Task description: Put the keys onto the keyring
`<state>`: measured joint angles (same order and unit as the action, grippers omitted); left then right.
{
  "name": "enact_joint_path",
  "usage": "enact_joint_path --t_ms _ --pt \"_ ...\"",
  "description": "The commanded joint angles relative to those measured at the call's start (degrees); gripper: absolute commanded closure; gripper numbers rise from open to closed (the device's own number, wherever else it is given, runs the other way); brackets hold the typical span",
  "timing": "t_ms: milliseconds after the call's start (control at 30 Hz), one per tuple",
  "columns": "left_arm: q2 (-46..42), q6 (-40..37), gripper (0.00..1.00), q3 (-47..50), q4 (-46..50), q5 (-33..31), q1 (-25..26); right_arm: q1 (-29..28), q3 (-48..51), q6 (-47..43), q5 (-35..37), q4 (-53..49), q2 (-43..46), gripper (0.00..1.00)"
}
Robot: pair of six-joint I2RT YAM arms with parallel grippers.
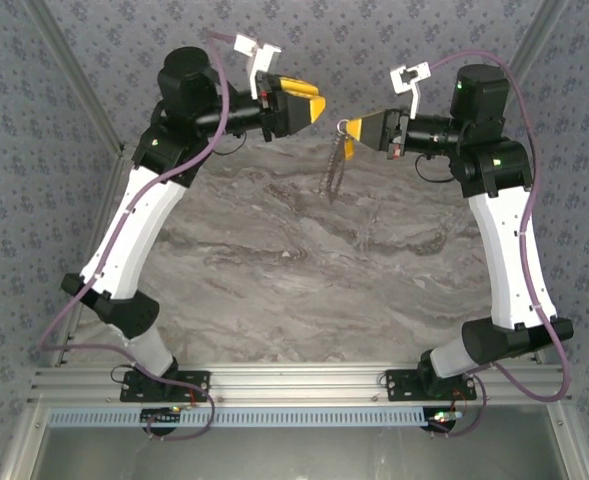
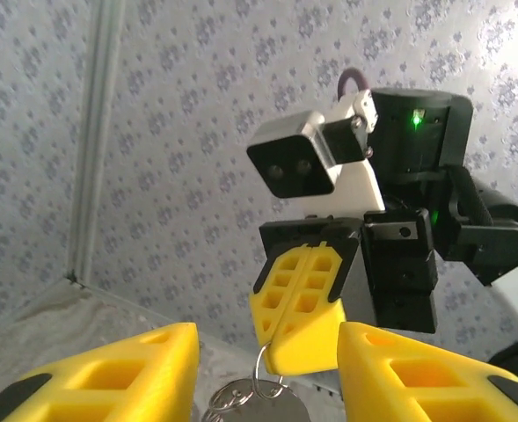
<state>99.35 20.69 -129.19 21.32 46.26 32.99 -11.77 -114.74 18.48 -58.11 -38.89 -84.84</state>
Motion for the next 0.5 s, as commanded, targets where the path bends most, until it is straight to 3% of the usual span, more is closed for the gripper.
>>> enact_joint_path --t_ms 0,467 --pt "1.99 -1.92 0.57 -3.97 6.54 5.06 0.23 -0.5 -1.01 -1.43 -2.27 -0.48 1.48 1.0" --pt "5.65 -0.93 0.6 -6.79 7.15 7.95 1.5 -0.79 0.12 -1.01 -2.88 1.15 1.43 1.0"
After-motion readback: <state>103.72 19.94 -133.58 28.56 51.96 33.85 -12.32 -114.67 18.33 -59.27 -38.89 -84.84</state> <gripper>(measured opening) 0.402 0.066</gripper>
